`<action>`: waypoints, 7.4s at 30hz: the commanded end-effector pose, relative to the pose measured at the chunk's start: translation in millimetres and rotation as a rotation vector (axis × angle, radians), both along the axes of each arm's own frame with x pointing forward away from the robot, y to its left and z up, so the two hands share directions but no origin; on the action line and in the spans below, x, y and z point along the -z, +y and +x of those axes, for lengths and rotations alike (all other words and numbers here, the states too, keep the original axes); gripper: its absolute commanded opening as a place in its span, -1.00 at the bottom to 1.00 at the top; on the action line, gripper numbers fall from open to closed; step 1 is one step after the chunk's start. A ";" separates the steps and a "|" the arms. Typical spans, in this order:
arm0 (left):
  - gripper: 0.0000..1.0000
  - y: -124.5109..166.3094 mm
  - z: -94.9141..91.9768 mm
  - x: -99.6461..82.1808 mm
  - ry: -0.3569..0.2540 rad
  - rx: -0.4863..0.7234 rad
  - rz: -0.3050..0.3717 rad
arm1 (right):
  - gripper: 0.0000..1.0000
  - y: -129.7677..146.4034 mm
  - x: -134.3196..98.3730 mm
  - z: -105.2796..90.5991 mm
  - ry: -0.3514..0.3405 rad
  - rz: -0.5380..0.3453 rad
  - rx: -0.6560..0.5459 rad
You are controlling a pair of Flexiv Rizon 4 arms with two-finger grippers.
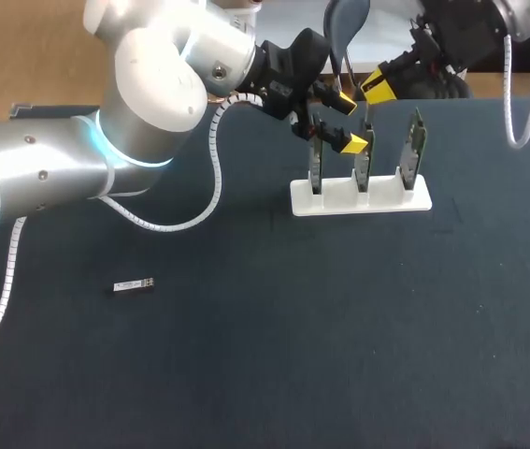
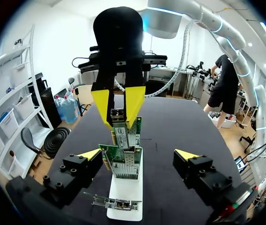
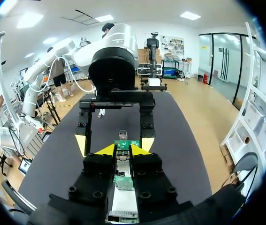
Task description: Pick up the optical module with the left hand, and insert it into the network port with the right hand.
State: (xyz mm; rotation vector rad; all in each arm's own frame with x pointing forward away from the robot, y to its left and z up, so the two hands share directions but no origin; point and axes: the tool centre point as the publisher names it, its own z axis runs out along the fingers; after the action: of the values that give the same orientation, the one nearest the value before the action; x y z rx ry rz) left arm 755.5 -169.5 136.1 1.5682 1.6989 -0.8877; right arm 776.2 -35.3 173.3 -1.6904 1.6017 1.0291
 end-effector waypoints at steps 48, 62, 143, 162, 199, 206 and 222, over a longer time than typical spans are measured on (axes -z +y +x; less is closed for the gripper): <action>1.00 -1.4 1.9 -0.7 0.004 0.002 0.007 | -1.00 3.1 1.7 -4.4 -0.007 -0.045 0.033; 1.00 -1.4 1.9 -0.7 0.004 0.002 0.007 | -1.00 0.5 3.2 -2.3 0.003 -0.044 0.040; 1.00 -1.4 1.9 -0.7 0.004 0.002 0.007 | -1.00 2.2 6.3 -2.8 0.011 -0.042 0.046; 1.00 -1.4 1.9 -0.7 0.004 0.002 0.007 | -1.00 -2.9 -0.3 -2.4 0.039 -0.017 0.074; 1.00 -1.4 1.9 -0.7 0.004 0.002 0.007 | -1.00 1.5 -1.6 -4.8 0.006 -0.039 0.064; 1.00 -1.4 1.9 -0.7 0.004 0.002 0.007 | -1.00 2.7 -3.8 -7.1 -0.006 -0.033 0.056; 1.00 -1.4 1.9 -0.7 0.004 0.002 0.007 | -1.00 -0.4 -9.2 -7.6 -0.032 -0.036 0.062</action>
State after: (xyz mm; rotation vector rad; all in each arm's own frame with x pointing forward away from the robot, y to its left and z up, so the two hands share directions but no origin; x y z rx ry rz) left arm 755.5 -169.5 136.1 1.5683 1.6988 -0.8877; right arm 774.2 -35.3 182.6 -1.6678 1.6501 0.9575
